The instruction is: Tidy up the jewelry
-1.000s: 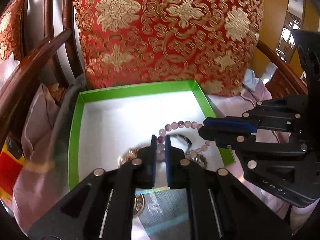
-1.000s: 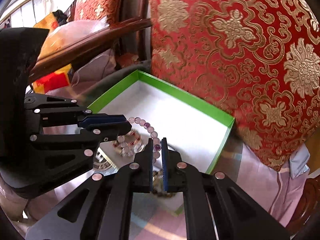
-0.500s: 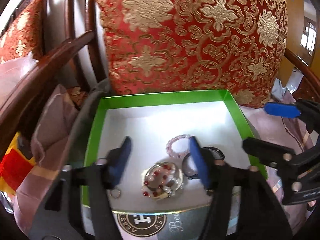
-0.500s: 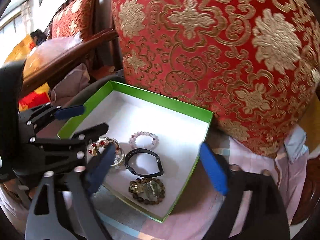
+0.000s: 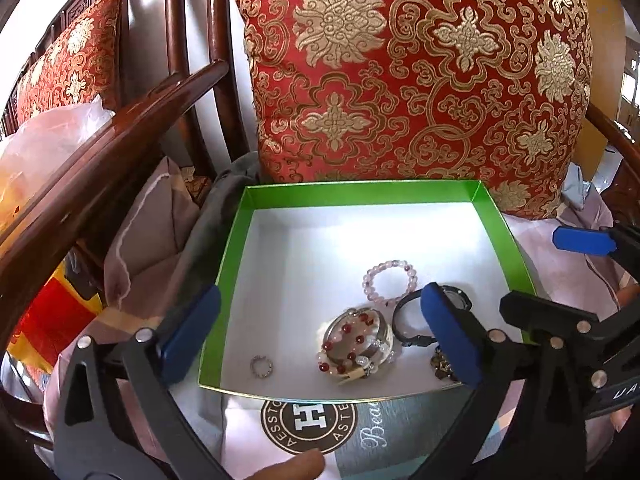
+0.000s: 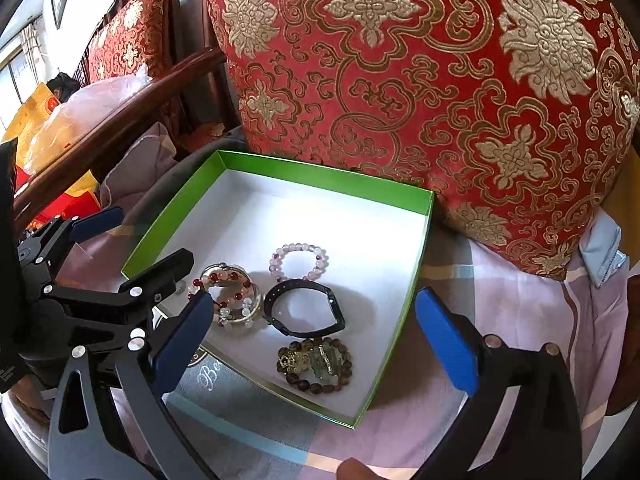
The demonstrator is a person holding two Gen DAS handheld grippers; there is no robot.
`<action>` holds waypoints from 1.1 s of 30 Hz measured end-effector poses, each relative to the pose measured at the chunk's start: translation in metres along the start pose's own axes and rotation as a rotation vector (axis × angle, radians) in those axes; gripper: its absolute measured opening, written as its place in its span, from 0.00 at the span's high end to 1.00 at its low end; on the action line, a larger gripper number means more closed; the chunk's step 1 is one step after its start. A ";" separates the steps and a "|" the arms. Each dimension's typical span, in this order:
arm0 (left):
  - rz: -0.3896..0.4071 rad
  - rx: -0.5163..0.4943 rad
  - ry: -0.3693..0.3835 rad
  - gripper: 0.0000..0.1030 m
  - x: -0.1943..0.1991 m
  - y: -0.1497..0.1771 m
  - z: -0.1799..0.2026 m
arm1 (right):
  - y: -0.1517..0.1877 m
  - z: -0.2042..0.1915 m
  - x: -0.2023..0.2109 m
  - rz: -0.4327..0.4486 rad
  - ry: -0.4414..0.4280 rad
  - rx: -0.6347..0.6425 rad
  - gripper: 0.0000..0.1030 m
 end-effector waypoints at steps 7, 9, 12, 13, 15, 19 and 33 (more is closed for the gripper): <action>-0.005 -0.002 0.008 0.02 -0.001 0.002 0.002 | -0.001 0.000 0.002 0.006 0.012 0.011 0.02; -0.008 -0.004 0.008 0.02 -0.002 0.003 0.003 | 0.000 0.000 0.002 0.005 0.015 0.012 0.02; -0.011 -0.003 0.010 0.02 -0.002 0.003 0.003 | 0.000 0.000 0.001 0.003 0.015 0.011 0.02; -0.013 -0.003 0.011 0.02 -0.003 0.003 0.003 | 0.000 0.000 0.001 0.001 0.014 0.012 0.02; -0.017 -0.003 0.014 0.02 -0.004 0.004 0.003 | 0.000 0.000 0.000 0.000 0.013 0.014 0.02; -0.023 0.000 0.017 0.02 -0.005 0.005 0.003 | 0.000 0.000 0.000 -0.004 0.011 0.016 0.02; -0.035 0.011 0.027 0.02 -0.005 0.006 0.005 | 0.000 0.000 0.000 -0.004 0.015 0.019 0.02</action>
Point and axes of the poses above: each gripper's, at about its wrist camera, not at the fingertips, and x roughly against the way its jaws point, z to its right, y to its underside, the point moved 9 cm from there along -x, roughly the way its jaws point, and after that the axes turned 15 degrees about z, right-handed, at the moved point
